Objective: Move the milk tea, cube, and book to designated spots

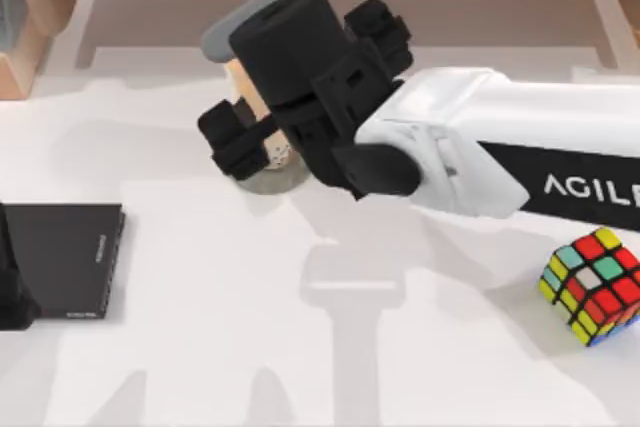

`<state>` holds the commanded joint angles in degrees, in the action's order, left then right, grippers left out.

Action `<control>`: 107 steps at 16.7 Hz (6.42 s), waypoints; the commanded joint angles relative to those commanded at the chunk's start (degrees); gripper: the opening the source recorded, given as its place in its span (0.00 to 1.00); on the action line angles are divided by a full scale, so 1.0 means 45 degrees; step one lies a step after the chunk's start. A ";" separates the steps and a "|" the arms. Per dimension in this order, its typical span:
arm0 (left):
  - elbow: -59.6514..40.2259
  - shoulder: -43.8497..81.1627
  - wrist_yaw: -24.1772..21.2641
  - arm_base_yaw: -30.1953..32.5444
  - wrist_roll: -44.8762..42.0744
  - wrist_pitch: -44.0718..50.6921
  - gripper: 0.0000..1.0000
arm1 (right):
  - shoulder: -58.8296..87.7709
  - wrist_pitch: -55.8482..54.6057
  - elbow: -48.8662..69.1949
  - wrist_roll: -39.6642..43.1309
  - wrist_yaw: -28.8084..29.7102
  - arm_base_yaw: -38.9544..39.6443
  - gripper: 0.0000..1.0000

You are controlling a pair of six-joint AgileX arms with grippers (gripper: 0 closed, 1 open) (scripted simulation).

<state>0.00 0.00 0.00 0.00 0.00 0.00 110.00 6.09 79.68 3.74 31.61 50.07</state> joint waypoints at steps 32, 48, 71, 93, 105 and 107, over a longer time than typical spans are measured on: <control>0.0000 0.0000 0.0000 0.0000 0.0000 0.0000 1.00 | -0.2207 1.0025 -0.4094 0.1632 -0.7025 -0.7590 1.00; 0.0000 0.0000 0.0000 0.0000 0.0000 0.0000 1.00 | -0.2206 1.0023 -0.4095 0.1632 -0.7025 -0.7590 0.02; 0.0000 0.0000 0.0000 0.0000 0.0000 0.0000 1.00 | -0.2886 1.0696 -0.2845 0.1438 -0.6719 -0.7569 0.00; 0.0000 0.0000 0.0000 0.0000 0.0000 0.0000 1.00 | -0.4695 -0.2707 0.0632 -0.1033 -0.2400 -0.6774 0.00; 0.0000 0.0000 0.0000 0.0000 0.0000 0.0000 1.00 | -0.1143 -0.3462 0.5952 -0.0849 -0.4019 -0.7586 0.00; 0.0000 0.0000 0.0000 0.0000 0.0000 0.0000 1.00 | -0.0400 -0.2644 0.6285 -0.0939 -0.3737 -0.7733 0.00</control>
<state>0.00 0.00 0.00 0.00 0.00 0.00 108.20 -5.81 107.96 -0.48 14.80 15.27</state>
